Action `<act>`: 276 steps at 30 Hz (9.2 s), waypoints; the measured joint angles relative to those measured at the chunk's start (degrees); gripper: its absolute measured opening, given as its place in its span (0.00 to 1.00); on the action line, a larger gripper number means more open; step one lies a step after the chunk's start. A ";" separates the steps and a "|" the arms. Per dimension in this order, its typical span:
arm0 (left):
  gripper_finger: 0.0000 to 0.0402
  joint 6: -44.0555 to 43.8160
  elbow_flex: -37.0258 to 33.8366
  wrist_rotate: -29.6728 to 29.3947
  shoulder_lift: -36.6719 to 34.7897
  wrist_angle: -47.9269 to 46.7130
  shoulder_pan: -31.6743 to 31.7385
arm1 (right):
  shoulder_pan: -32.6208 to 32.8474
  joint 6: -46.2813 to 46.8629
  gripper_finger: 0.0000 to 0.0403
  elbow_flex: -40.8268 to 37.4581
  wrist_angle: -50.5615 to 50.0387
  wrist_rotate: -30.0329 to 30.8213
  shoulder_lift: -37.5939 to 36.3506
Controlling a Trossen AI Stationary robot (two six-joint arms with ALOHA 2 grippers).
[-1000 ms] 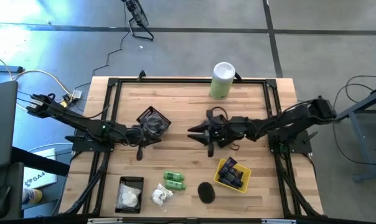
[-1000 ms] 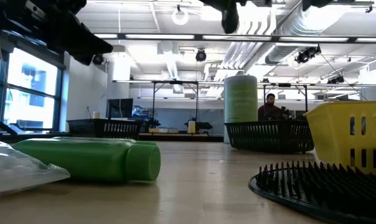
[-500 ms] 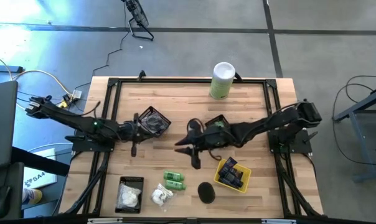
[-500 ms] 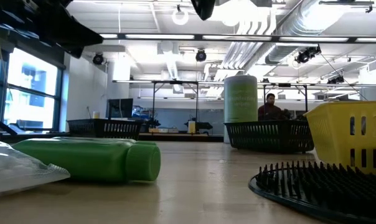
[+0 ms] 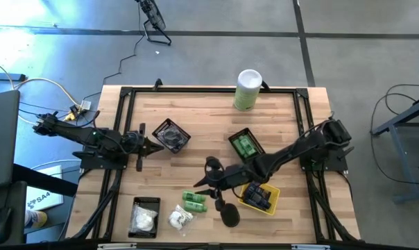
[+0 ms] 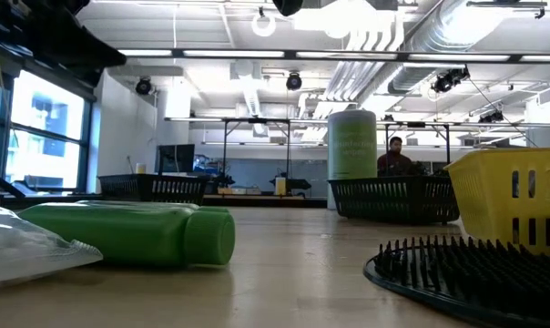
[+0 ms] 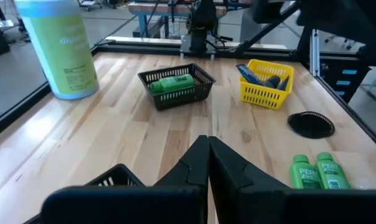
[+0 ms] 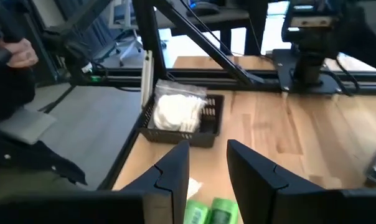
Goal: Pick & Place Travel size toiletries
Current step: Put the shampoo bottle into the top right black bin
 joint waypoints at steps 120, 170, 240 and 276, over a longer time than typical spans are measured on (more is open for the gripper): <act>0.00 2.51 0.04 -0.07 0.93 -0.15 0.00 | -2.21 11.13 0.56 17.53 -23.29 0.60 28.13; 0.00 2.35 0.02 -0.07 0.96 -0.22 0.00 | -7.47 27.79 0.43 17.55 -60.85 10.19 3.33; 0.00 2.31 0.02 -0.03 0.96 -1.49 0.00 | -10.52 50.80 0.64 -5.01 -65.30 22.94 -1.86; 0.00 2.33 0.02 -0.04 0.94 -1.46 0.00 | -8.44 31.97 0.20 -2.75 -44.20 14.19 -16.83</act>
